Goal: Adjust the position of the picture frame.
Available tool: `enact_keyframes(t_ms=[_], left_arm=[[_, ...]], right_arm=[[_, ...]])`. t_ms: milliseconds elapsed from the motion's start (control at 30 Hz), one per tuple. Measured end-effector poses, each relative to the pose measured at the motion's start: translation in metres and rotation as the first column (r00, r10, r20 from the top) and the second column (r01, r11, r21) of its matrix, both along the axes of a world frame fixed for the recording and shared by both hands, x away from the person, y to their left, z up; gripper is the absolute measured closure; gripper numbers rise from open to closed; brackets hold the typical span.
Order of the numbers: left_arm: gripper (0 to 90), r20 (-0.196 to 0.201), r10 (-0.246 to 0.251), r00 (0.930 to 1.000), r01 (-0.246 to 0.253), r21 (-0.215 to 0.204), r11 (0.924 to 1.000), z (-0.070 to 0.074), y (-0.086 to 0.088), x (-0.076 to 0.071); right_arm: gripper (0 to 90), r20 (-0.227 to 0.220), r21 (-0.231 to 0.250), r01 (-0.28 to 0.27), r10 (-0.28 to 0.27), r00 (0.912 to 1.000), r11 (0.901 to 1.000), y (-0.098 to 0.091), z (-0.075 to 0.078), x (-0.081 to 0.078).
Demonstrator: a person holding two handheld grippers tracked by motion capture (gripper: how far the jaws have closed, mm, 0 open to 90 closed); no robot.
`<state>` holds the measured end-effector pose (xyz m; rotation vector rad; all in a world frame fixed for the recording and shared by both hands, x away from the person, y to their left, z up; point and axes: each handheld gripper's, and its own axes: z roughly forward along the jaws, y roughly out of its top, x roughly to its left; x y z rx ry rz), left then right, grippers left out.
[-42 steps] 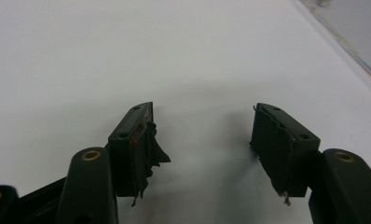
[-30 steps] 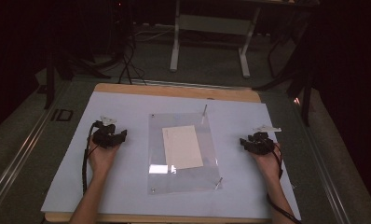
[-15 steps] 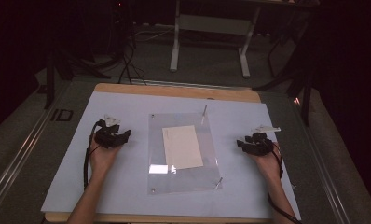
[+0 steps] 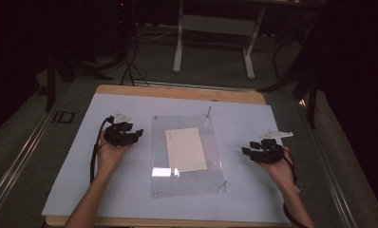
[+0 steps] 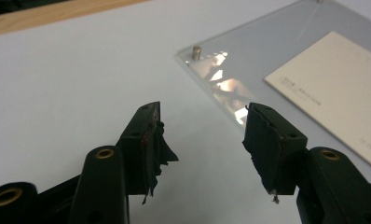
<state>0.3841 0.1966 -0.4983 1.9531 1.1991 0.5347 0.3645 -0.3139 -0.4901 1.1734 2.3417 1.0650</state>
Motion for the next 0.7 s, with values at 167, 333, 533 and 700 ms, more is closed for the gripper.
enact_keyframes(t_ms=[167,333,533,700], left_arm=[[45.0,0.011,-0.018,0.9998,0.018,-0.014,0.9997,0.003,-0.009,0.005],[45.0,0.026,-0.031,0.9992,0.031,-0.021,0.9993,0.005,-0.018,0.010],[44.2,0.054,-0.035,0.9979,0.035,-0.006,0.9994,0.006,-0.027,0.016],[44.2,0.051,-0.046,0.9977,0.047,-0.014,0.9988,0.008,-0.035,0.020]], right_arm=[[48.4,0.001,0.015,-0.044,0.044,0.9990,0.9989,0.005,0.002,-0.011],[48.5,-0.003,0.005,-0.089,0.089,0.9960,0.9960,0.012,-0.005,-0.020],[51.7,-0.001,0.001,-0.123,0.123,0.9924,0.9924,0.017,-0.013,-0.036],[52.5,-0.010,-0.011,-0.169,0.169,0.9856,0.9855,0.021,-0.020,-0.047]])
